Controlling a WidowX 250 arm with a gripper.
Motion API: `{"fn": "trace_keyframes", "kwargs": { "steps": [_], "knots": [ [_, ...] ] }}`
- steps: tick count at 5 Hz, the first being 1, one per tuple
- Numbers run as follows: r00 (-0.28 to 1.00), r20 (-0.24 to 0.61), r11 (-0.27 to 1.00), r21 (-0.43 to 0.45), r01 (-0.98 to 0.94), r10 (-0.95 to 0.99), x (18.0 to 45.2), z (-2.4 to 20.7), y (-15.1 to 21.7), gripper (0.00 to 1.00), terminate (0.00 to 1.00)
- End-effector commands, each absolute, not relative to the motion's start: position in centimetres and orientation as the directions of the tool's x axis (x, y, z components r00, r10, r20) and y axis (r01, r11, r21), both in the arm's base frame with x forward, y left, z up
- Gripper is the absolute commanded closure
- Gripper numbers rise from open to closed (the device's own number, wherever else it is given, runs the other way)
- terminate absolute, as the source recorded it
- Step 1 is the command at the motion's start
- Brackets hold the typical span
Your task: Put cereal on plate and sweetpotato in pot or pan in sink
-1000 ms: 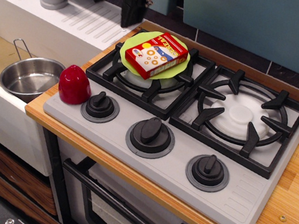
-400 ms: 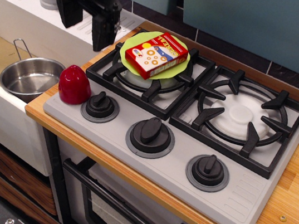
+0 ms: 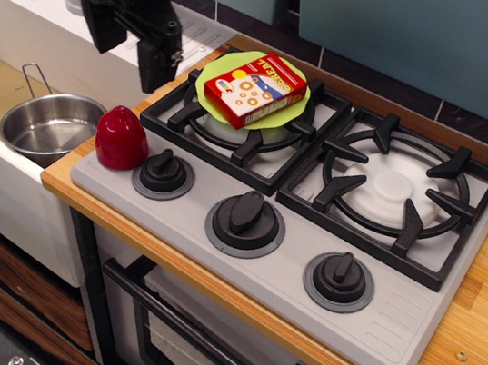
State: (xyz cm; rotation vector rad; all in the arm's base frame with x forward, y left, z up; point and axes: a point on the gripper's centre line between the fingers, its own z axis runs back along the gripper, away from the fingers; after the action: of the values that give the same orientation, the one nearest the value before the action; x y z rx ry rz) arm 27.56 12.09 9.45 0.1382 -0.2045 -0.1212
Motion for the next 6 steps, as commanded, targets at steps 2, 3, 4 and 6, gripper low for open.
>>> {"fn": "trace_keyframes", "kwargs": {
  "steps": [2, 3, 4, 6],
  "knots": [
    [0.96, 0.257, 0.982, 0.177, 0.067, -0.112, 27.6, 9.6, 13.2, 0.0, 0.0],
    [0.966, 0.242, 0.986, 0.161, 0.051, -0.09, 27.6, 9.2, 13.2, 0.0, 0.0],
    [0.974, 0.222, 0.988, 0.152, 0.006, -0.04, 27.8, 8.3, 12.9, 0.0, 0.0],
    [0.981, 0.195, 0.992, 0.127, -0.013, -0.013, 28.0, 7.2, 12.4, 0.0, 0.0]
  ]
}}
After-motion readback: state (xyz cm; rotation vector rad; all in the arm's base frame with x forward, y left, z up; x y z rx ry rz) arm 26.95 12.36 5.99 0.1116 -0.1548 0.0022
